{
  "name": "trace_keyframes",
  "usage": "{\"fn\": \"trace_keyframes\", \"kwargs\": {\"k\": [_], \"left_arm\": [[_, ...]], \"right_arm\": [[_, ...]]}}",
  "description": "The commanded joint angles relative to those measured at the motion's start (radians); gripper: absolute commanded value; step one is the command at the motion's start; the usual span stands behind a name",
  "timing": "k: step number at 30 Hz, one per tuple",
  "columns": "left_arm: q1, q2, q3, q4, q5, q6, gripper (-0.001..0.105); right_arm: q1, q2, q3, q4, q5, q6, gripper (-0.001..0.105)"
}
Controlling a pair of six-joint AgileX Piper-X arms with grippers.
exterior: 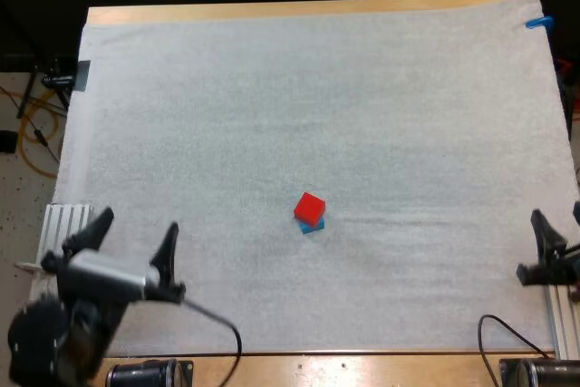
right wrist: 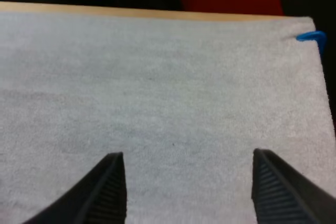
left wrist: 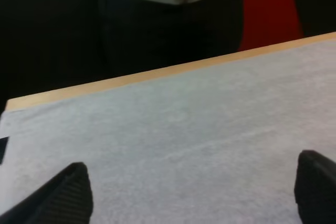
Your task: Stack red cube on blue cube
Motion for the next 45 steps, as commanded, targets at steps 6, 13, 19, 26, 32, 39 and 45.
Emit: {"fn": "trace_keyframes", "kwargs": {"k": [6,13,19,26,32,39,45], "left_arm": [[-0.022,-0.193,-0.005,0.119,0.021,0.000,0.076],[-0.022,-0.356,-0.005,0.183,0.021,0.005,0.076],[-0.016,-0.357,-0.021,0.260,0.034,0.028,0.076],[-0.016,-0.357,0.058,0.198,0.014,0.031,0.076],[-0.016,-0.355,0.171,0.124,0.014,0.031,0.076],[-0.016,-0.355,0.220,0.112,0.014,0.026,0.076],[-0.016,-0.355,0.220,0.112,0.014,0.026,0.076]], "right_arm": [[-0.001,-0.181,0.072,0.031,-0.012,0.026,0.052],[-0.001,-0.312,0.118,0.091,-0.031,0.048,0.052],[-0.001,-0.334,0.129,0.129,-0.056,0.084,0.052],[-0.001,-0.334,0.153,0.124,-0.061,0.037,0.052],[-0.001,-0.334,0.184,0.105,-0.068,0.045,0.052],[-0.001,-0.334,0.184,0.107,-0.068,0.047,0.052],[-0.001,-0.334,0.184,0.107,-0.051,0.047,0.052]]}}
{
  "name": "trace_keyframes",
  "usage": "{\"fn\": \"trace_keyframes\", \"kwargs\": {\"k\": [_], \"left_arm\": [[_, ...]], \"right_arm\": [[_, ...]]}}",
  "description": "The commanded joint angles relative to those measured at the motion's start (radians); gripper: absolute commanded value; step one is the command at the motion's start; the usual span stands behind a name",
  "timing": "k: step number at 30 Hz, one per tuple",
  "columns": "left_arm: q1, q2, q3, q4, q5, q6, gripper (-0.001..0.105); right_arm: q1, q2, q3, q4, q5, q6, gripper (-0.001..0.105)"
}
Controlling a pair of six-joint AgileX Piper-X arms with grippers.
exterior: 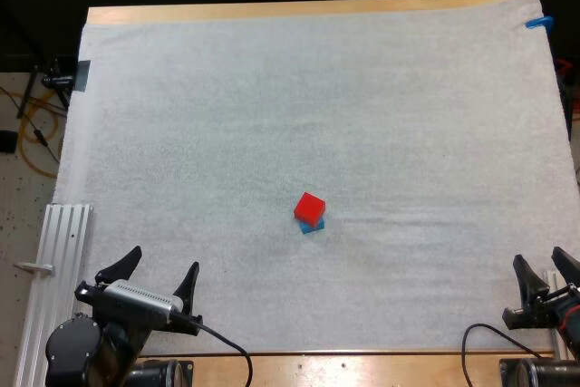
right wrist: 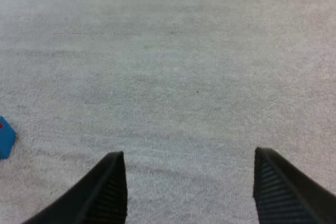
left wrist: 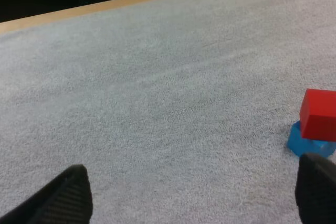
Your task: Stack red cube on blue cube
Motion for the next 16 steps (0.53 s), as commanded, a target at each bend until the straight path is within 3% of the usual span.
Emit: {"fn": "trace_keyframes", "kwargs": {"k": [1,16], "left_arm": [[-0.001,-0.139,-0.004,-0.015,-0.004,-0.006,0.076],[-0.001,-0.139,-0.004,-0.015,-0.004,-0.006,0.076]], "right_arm": [[-0.001,-0.046,-0.004,-0.011,-0.004,-0.005,0.052],[-0.001,-0.046,-0.004,-0.011,-0.004,-0.005,0.052]]}}
